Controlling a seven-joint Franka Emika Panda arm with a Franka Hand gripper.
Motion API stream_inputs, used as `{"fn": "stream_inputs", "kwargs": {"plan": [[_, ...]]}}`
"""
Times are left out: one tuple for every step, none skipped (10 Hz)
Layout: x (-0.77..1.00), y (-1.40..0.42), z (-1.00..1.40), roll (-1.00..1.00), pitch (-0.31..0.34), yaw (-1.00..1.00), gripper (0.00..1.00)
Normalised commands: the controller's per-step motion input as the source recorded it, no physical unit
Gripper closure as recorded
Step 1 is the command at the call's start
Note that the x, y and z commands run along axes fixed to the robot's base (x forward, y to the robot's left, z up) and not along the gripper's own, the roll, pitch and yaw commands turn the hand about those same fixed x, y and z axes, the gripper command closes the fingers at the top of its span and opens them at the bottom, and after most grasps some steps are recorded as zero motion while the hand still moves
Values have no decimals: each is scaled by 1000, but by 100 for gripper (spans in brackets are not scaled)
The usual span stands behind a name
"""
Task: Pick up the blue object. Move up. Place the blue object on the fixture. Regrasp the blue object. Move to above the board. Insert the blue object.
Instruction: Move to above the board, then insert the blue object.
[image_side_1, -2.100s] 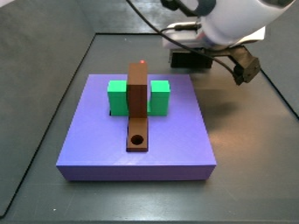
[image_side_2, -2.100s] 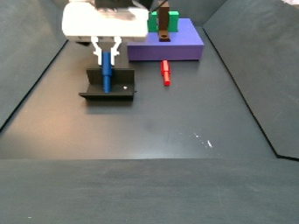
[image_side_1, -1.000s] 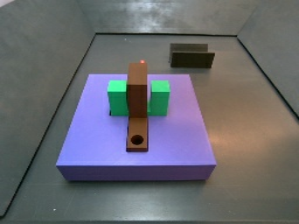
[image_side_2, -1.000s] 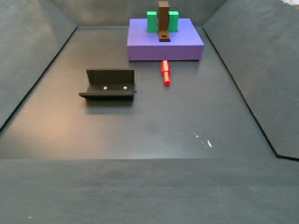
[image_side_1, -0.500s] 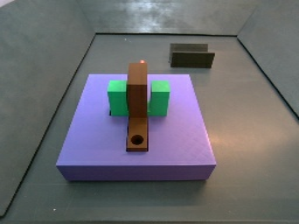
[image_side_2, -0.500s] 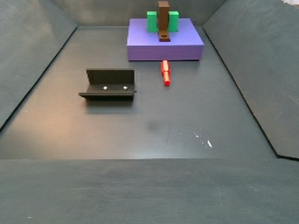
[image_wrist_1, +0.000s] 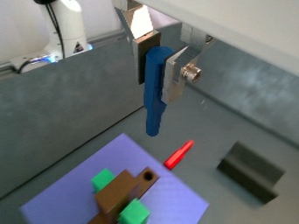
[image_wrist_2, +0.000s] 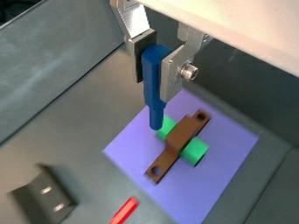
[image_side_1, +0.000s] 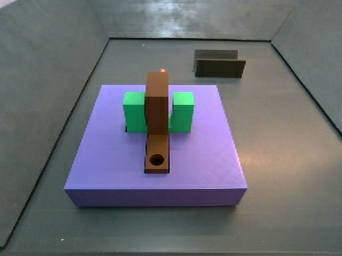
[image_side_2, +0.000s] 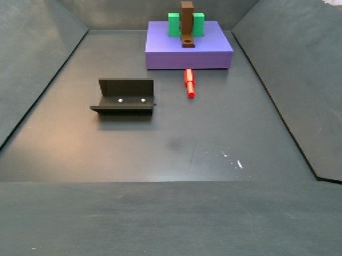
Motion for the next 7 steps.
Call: {"fn": "stream_inputs", "kwargs": {"plan": [[-50, 29, 6, -563, 6, -32, 100], [-33, 7, -10, -274, -9, -12, 100], [0, 0, 0, -13, 0, 0, 100], [0, 0, 0, -9, 0, 0, 100], [0, -26, 0, -269, 0, 0, 100], [0, -223, 0, -500, 0, 0, 100], [0, -331, 0, -500, 17, 0, 100]]}}
